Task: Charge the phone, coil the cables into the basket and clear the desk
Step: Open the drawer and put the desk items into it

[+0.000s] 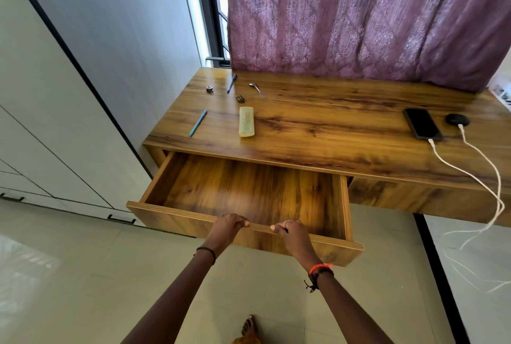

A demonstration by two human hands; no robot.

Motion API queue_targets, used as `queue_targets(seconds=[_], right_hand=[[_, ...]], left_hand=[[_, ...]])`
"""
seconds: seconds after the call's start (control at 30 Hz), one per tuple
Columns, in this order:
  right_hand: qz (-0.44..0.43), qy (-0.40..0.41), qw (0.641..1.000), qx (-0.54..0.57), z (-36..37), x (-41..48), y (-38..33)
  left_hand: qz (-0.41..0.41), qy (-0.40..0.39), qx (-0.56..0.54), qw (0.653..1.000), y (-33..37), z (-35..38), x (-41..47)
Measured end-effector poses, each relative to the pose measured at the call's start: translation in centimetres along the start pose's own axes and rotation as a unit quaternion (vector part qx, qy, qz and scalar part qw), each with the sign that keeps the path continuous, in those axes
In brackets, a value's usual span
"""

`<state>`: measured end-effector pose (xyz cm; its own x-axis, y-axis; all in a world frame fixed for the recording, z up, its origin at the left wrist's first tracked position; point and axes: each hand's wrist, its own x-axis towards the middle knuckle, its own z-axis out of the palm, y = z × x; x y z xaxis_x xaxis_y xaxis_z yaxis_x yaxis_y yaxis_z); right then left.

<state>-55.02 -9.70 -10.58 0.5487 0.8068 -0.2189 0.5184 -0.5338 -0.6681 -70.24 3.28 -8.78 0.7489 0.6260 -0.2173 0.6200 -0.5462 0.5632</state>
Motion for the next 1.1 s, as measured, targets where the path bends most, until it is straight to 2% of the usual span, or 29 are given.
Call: queue_targets(seconds=[0.57, 0.7, 0.87, 0.97, 1.1], right_hand=[[0.019, -0.046, 0.999, -0.013, -0.9, -1.7, -1.4], [0.052, -0.098, 0.994, -0.016, -1.6, -0.8, -1.7], [0.081, -0.168, 0.981, -0.058, -2.5, 1.4, -2.9], [0.078, -0.204, 0.973, -0.071, -2.9, 2.8, -3.8], [0.1, -0.206, 0.973, -0.013, -2.9, 5.3, -6.1]], left_hand=[[0.005, 0.001, -0.009, 1.0, -0.4, 0.0, -1.3], [0.009, -0.029, 0.018, 0.999, -0.6, -0.6, -0.6], [0.03, -0.114, 0.029, 0.993, -0.9, -2.2, 1.4], [0.04, -0.134, 0.003, 0.99, -1.2, -4.3, 3.0], [0.037, -0.099, -0.094, 0.99, -2.5, -8.8, 5.7]])
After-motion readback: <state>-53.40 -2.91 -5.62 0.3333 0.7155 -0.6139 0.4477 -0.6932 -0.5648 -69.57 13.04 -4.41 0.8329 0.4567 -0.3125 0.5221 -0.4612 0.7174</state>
